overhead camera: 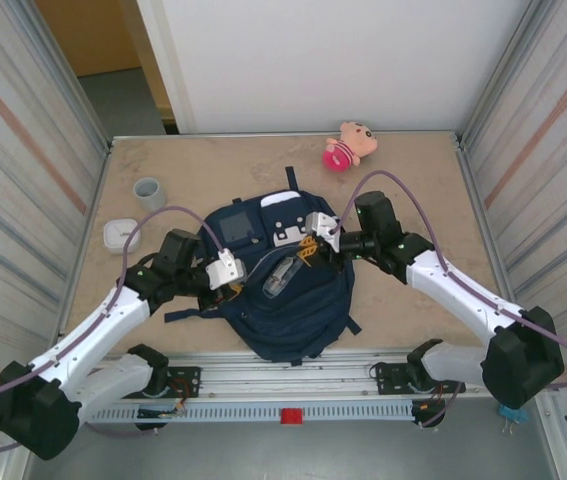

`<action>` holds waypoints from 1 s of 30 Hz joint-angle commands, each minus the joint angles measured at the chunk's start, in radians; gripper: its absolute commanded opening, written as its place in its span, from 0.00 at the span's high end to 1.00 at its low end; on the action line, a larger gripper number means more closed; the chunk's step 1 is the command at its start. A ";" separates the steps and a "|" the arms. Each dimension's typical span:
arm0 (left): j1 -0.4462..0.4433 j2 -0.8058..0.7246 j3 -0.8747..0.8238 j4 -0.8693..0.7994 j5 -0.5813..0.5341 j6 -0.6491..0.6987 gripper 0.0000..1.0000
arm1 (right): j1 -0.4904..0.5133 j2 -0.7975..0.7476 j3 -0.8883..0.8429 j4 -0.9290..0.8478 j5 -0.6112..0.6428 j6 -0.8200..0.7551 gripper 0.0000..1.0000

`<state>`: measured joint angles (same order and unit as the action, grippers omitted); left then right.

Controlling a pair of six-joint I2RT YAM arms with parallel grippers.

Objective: Pack books, pencil case, and school supplies into a backpack

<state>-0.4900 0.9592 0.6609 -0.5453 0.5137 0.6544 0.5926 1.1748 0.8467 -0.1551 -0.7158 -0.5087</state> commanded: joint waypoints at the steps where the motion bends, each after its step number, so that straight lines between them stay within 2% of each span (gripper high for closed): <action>1: 0.003 -0.012 0.002 0.016 0.053 -0.014 1.00 | 0.082 -0.064 -0.012 -0.020 0.102 -0.043 0.49; 5: 0.000 -0.016 0.008 0.012 0.066 -0.045 1.00 | 0.206 -0.066 -0.029 -0.010 0.251 -0.063 0.42; 10: -0.023 -0.016 0.040 -0.001 0.049 -0.132 1.00 | 0.296 0.013 -0.004 0.001 0.295 -0.067 0.40; 15: -0.061 -0.007 0.082 -0.015 -0.024 -0.261 1.00 | 0.363 0.054 0.003 -0.028 0.321 -0.021 0.38; 18: -0.067 0.008 0.105 -0.018 -0.023 -0.383 1.00 | 0.455 0.031 -0.048 -0.006 0.495 -0.053 0.39; 20: -0.077 0.014 0.116 -0.030 0.009 -0.449 1.00 | 0.492 0.037 -0.071 0.019 0.574 -0.058 0.43; 21: -0.093 0.014 0.116 -0.038 0.010 -0.471 1.00 | 0.496 0.046 -0.080 0.043 0.600 -0.048 0.49; 25: -0.176 0.015 0.132 -0.077 -0.032 -0.523 1.00 | 0.493 0.082 -0.112 0.140 0.614 -0.006 0.87; 26: -0.186 0.018 0.138 -0.085 -0.026 -0.542 1.00 | 0.491 0.090 -0.116 0.155 0.610 0.002 0.92; 30: -0.207 0.018 0.138 -0.093 0.027 -0.605 1.00 | 0.454 0.105 -0.143 0.252 0.591 0.065 1.00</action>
<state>-0.6632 0.9867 0.7483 -0.6506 0.4313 0.1284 1.0794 1.2533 0.7269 -0.0143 -0.1764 -0.5102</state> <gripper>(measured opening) 0.050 0.096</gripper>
